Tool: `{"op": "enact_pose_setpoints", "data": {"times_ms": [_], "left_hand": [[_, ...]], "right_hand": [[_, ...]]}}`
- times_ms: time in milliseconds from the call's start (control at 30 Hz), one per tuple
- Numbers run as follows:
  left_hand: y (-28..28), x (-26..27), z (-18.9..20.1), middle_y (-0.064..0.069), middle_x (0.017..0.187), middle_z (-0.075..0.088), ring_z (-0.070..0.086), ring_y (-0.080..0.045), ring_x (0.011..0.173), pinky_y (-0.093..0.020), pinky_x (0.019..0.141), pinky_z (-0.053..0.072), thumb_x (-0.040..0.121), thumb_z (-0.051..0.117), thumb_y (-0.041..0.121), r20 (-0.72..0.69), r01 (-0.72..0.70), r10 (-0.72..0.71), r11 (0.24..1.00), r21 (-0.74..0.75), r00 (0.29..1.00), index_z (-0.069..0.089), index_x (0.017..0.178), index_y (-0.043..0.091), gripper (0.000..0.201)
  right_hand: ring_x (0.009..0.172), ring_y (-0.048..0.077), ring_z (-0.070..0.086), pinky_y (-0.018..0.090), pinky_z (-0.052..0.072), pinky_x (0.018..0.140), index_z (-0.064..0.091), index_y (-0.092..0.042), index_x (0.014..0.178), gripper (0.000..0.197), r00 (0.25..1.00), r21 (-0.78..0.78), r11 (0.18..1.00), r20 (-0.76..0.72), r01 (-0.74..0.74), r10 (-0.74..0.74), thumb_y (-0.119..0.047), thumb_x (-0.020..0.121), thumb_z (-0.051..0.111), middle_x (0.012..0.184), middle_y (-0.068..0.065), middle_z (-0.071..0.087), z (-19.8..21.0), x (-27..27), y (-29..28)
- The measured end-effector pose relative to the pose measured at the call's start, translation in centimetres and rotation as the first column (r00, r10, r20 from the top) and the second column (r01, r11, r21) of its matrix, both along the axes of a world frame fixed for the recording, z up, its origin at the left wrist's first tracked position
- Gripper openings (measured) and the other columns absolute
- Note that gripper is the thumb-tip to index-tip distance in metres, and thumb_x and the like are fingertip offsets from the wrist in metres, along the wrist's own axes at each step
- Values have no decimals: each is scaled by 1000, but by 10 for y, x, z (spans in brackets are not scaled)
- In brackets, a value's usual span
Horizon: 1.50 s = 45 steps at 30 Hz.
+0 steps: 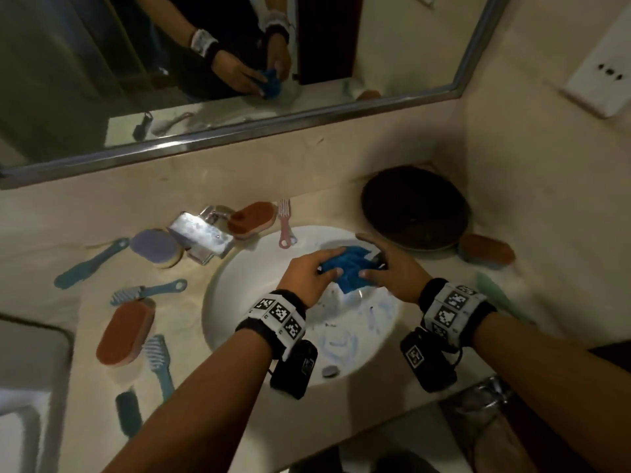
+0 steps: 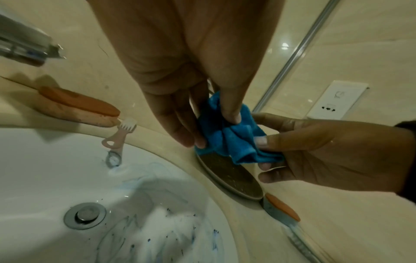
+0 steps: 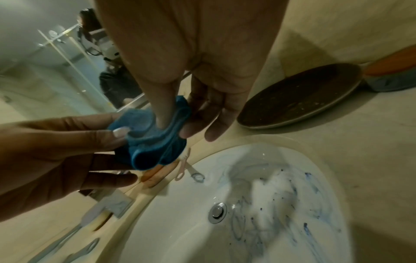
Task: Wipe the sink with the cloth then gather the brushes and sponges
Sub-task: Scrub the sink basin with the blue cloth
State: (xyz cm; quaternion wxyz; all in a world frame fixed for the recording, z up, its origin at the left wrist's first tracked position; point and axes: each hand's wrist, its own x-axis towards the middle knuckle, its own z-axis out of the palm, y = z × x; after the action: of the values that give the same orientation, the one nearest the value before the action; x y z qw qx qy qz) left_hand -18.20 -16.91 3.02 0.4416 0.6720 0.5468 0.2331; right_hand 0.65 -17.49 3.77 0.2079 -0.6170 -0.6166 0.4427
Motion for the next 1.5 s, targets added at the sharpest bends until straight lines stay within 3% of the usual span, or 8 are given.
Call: {"op": "enact_pose_setpoints", "data": {"times_ms": [167, 367, 500, 667, 767, 900, 1100, 1500], "left_hand": [[21, 8, -16, -6, 121, 65, 60, -19, 109, -33, 100, 46, 89, 61, 15, -13, 21, -21, 1000, 8, 1000, 65, 118, 20, 29], [28, 26, -15, 6, 100, 63, 57, -7, 89, 0, 74, 42, 81, 71, 12, 50, 80, -80, 997, -3, 996, 64, 110, 18, 30], [34, 35, -19, 6, 95, 64, 61, -13, 88, -28, 84, 50, 85, 66, 21, 43, 132, -128, 983, -127, 991, 58, 102, 27, 20], [47, 66, -34, -1, 110, 62, 60, -19, 102, -35, 92, 49, 89, 57, 43, 31, 230, -233, 915, -333, 972, 51, 115, 26, 32], [50, 81, -43, -10, 114, 58, 61, -24, 102, -39, 90, 53, 90, 61, 28, 177, 191, -121, 866, -462, 977, 50, 110, 21, 25], [65, 90, -63, -5, 107, 58, 61, -20, 91, -29, 81, 54, 87, 64, 19, 50, 166, -158, 918, -360, 986, 51, 113, 19, 28], [83, 107, -116, -5, 101, 56, 60, -24, 89, -36, 81, 55, 86, 65, 17, -92, -23, -10, 937, -349, 996, 39, 110, 17, 35], [57, 141, -185, -9, 124, 59, 59, -28, 110, -45, 96, 50, 79, 73, 15, -13, 40, -48, 930, -364, 999, 57, 124, 18, 48]], "right_hand": [[89, 15, 54, 26, 43, 82, 49, -30, 132, 50, 993, -42, 999, 116, -13, 17, -18, 86, 65, 107, -3, 58, -2, 3, 6], [102, 18, 55, 24, 41, 83, 61, -19, 116, 42, 989, -6, 1000, 145, 0, 1, -20, 76, 73, 115, 5, 56, -9, 10, 13], [80, 14, 55, 26, 39, 75, 62, -11, 98, 14, 991, -21, 993, 81, 112, -110, -8, 84, 63, 89, 2, 61, -8, 19, 8], [74, 11, 54, 12, 40, 60, 52, -13, 86, 14, 942, 48, 942, 35, 331, -333, -1, 84, 59, 83, 1, 57, -18, 31, 1], [75, 12, 58, 4, 42, 55, 49, -18, 78, 25, 929, -13, 930, -27, 368, -369, 5, 81, 61, 91, 5, 59, -29, 42, -3], [113, 17, 50, 20, 42, 88, 57, -19, 112, 36, 971, -157, 962, 118, 224, -207, -4, 80, 66, 124, 3, 50, -52, 74, -8], [140, 28, 26, 38, 27, 115, 23, -23, 147, 68, 836, -194, 953, 540, 232, -93, -32, 90, 58, 156, 8, 16, -91, 109, 3], [146, 33, -2, 45, 15, 119, 2, -32, 150, 83, 782, -315, 934, 620, 168, 68, -45, 88, 56, 159, 7, -11, -115, 112, 13]]}}
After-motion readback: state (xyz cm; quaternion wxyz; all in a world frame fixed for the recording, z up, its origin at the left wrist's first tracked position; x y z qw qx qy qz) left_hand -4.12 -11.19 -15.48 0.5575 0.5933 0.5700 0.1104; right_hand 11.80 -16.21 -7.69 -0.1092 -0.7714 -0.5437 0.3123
